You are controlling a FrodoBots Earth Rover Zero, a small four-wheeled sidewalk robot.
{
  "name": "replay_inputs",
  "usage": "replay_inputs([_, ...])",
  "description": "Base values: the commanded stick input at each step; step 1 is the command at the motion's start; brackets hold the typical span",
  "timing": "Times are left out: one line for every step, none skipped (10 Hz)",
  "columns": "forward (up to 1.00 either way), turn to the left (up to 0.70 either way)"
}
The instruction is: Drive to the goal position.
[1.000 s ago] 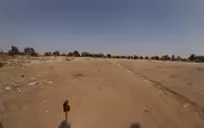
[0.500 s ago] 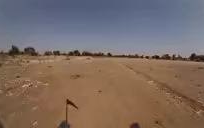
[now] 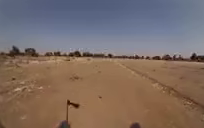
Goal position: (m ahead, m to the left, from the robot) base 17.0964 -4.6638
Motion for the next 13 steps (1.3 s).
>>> replay_inputs([0.50,0.00])
replay_inputs([0.50,0.00])
replay_inputs([0.50,0.00])
replay_inputs([0.50,0.00])
replay_inputs([0.50,0.00])
replay_inputs([0.50,0.00])
replay_inputs([0.50,0.00])
replay_inputs([0.50,0.00])
replay_inputs([0.50,0.00])
replay_inputs([0.50,0.00])
replay_inputs([0.50,0.00])
replay_inputs([0.50,0.00])
replay_inputs([0.50,0.00])
